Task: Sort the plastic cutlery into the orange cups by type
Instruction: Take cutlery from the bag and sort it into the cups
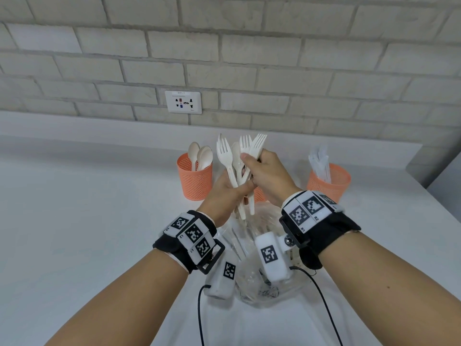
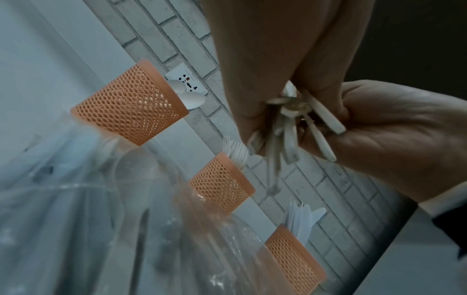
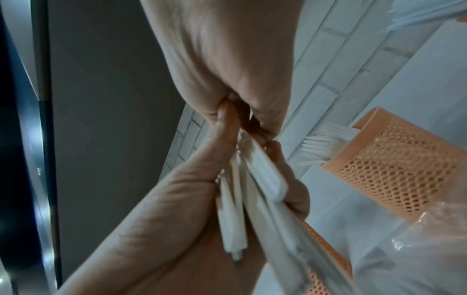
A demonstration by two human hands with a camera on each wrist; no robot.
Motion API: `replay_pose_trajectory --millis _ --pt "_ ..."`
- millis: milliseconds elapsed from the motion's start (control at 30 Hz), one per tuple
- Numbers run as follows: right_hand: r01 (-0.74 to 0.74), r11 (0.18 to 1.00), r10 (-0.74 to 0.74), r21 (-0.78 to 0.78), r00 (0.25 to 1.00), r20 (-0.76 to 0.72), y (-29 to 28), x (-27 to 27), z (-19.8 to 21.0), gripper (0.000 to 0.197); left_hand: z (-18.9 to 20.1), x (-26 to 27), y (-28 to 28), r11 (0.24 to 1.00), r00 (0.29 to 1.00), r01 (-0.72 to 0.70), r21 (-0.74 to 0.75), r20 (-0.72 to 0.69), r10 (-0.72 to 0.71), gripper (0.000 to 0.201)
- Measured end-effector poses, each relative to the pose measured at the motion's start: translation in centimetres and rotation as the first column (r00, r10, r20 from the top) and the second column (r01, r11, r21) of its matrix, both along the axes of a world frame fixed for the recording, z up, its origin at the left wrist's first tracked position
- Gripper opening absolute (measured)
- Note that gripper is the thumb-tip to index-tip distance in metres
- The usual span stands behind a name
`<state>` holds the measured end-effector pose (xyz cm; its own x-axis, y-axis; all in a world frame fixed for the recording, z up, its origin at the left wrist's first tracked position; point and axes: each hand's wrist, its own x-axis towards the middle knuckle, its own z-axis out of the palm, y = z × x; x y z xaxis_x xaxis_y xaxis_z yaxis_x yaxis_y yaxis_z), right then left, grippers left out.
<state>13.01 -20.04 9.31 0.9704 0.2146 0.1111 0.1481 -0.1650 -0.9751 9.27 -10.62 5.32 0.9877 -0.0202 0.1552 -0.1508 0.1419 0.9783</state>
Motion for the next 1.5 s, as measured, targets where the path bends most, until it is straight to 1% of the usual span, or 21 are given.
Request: replay_pose_trajectory --millis 100,233,333,433,533,600,633,667,733,800,867,933,967,1033,1067,1133,1200,1267,1367,1433,1500 --pt "0.030 1.000 -0.030 0.008 0.999 -0.028 -0.1 0.4 -0.1 0.017 -0.1 0.2 -0.1 0.999 0.999 0.035 -0.039 -0.012 -0.035 0.041" --pt "0.028 0.996 -0.018 0.084 0.992 -0.121 -0.5 0.8 0.3 0.017 -0.1 0.2 0.1 0.985 0.994 0.079 -0.154 -0.056 -0.089 0.031" --pt "0.013 0.990 0.009 0.140 0.987 -0.159 -0.9 1.0 0.7 0.015 0.0 0.4 0.4 0.984 0.994 0.055 -0.172 -0.083 -0.070 0.029" --pt "0.009 0.988 0.000 0.156 0.998 -0.062 -1.1 0.7 1.0 0.012 0.1 0.8 0.5 0.983 0.992 -0.012 -0.181 -0.124 -0.010 0.022" --pt "-0.005 0.999 0.000 0.039 0.990 0.138 -0.7 -0.5 1.3 0.007 0.1 1.3 0.6 0.989 0.983 -0.134 -0.064 -0.135 0.125 0.037" --pt "-0.031 0.997 0.046 -0.065 0.966 0.254 -0.2 -1.1 1.2 0.022 0.2 1.3 0.3 0.982 0.981 -0.175 0.074 -0.072 0.180 0.030" --pt "-0.006 0.991 0.046 -0.132 0.953 0.299 0.2 -1.2 0.9 0.026 0.4 1.1 0.1 0.974 0.981 -0.186 0.128 -0.037 0.192 0.025" --pt "0.035 0.984 0.027 -0.177 0.942 0.334 0.5 -1.2 0.7 0.025 0.4 0.9 -0.1 0.965 0.978 -0.205 0.162 -0.009 0.209 0.025" --pt "0.088 0.978 -0.014 -0.187 0.931 0.364 0.8 -1.1 0.4 0.018 0.6 0.5 -0.3 0.952 0.971 -0.240 0.187 0.043 0.236 0.029" --pt "0.081 0.987 -0.030 -0.136 0.939 0.342 0.8 -0.9 0.3 0.017 0.7 0.1 -0.1 0.959 0.972 -0.234 0.160 0.049 0.229 0.038" --pt "0.016 0.999 -0.003 -0.048 0.968 0.249 0.6 -0.8 0.3 0.018 0.8 0.0 0.4 0.979 0.982 -0.189 0.077 0.004 0.190 0.049" --pt "-0.056 0.998 0.051 0.035 0.990 0.131 0.5 -0.5 0.2 0.010 0.9 -0.1 0.8 0.990 0.989 -0.143 0.003 -0.032 0.143 0.059" --pt "-0.054 0.997 0.049 0.054 0.995 0.090 0.5 -0.2 0.0 0.007 1.0 -0.2 0.9 0.993 0.993 -0.116 -0.016 -0.038 0.115 0.062" --pt "0.038 0.997 -0.041 0.072 0.998 0.039 0.3 0.8 -0.1 0.010 1.2 -0.5 0.9 0.996 0.997 -0.071 -0.050 -0.036 0.069 0.060" --pt "0.097 0.991 -0.099 0.093 0.995 0.015 0.0 1.5 -0.1 0.010 1.4 -0.5 0.9 0.994 0.997 -0.067 -0.080 -0.051 0.063 0.053" --pt "0.157 0.968 -0.155 0.195 0.988 -0.025 -0.9 2.8 0.4 0.010 1.7 -0.3 1.2 0.982 0.989 -0.105 -0.156 -0.121 0.087 0.022" --pt "0.204 0.947 -0.201 0.246 0.979 -0.041 -1.9 4.3 0.9 0.011 1.7 0.1 2.0 0.968 0.976 -0.147 -0.204 -0.187 0.109 0.005" --pt "0.265 0.935 -0.265 0.237 0.964 -0.030 -2.8 5.9 1.1 0.002 1.4 0.5 2.5 0.970 0.973 -0.154 -0.188 -0.199 0.116 0.005" --pt "0.340 0.897 -0.350 0.282 0.936 -0.016 -3.2 8.0 1.2 0.013 1.1 0.6 3.1 0.984 0.981 -0.113 -0.139 -0.170 0.089 0.009" --pt "0.365 0.884 -0.397 0.290 0.916 0.056 -2.8 8.8 1.0 0.007 0.9 0.6 3.4 0.989 0.986 -0.074 -0.126 -0.157 0.053 0.014" --pt "0.391 0.868 -0.446 0.306 0.885 0.133 -2.3 9.7 0.6 0.010 0.7 0.7 3.7 0.990 0.986 -0.040 -0.138 -0.163 0.017 0.018"
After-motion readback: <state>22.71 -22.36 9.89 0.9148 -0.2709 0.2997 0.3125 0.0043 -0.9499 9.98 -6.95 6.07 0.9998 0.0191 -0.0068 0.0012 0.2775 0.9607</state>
